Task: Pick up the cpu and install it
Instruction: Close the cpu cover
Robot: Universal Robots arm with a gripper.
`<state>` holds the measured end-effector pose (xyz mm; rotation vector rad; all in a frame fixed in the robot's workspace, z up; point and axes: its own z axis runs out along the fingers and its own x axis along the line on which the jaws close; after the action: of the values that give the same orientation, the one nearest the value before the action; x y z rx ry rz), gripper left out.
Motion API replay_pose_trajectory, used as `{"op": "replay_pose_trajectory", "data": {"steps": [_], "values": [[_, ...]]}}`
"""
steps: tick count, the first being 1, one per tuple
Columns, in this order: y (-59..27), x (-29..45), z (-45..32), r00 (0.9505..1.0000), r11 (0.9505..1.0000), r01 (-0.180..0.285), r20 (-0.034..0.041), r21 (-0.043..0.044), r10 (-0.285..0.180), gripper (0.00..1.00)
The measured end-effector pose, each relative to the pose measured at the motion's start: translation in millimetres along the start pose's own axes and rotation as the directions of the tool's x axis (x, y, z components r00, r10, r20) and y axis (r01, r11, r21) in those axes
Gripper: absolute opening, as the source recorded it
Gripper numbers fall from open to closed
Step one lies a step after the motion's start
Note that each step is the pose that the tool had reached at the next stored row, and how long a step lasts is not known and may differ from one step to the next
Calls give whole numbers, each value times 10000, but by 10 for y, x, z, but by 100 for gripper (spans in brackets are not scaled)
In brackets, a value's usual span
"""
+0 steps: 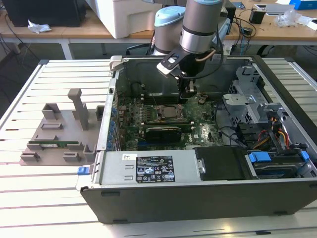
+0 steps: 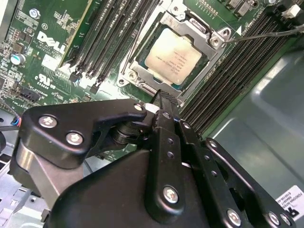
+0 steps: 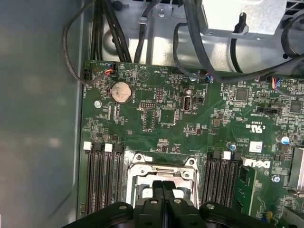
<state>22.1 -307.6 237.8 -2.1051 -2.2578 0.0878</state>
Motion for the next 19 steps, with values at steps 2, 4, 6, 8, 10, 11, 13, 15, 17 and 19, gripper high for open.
{"op": "replay_pose_trajectory", "data": {"steps": [2,4,6,8,10,11,13,15,17,19], "values": [[-1,0,17,10000,10000,0,0,0,0,11],[-1,0,52,10000,10000,-1,0,0,1,11],[-1,0,87,10000,10000,-2,1,0,2,11],[-3,1,141,10000,10000,-1,0,0,1,11],[-28,3,199,10000,10000,-1,0,0,1,11],[-71,6,221,10000,10000,1,0,0,-1,11],[-212,16,262,10000,10000,-2,0,0,2,11],[-303,23,292,10000,10000,-2,1,0,2,11],[-364,27,312,10000,10000,-1,0,0,1,11],[-403,30,324,10000,10000,-1,1,0,1,11]]}}
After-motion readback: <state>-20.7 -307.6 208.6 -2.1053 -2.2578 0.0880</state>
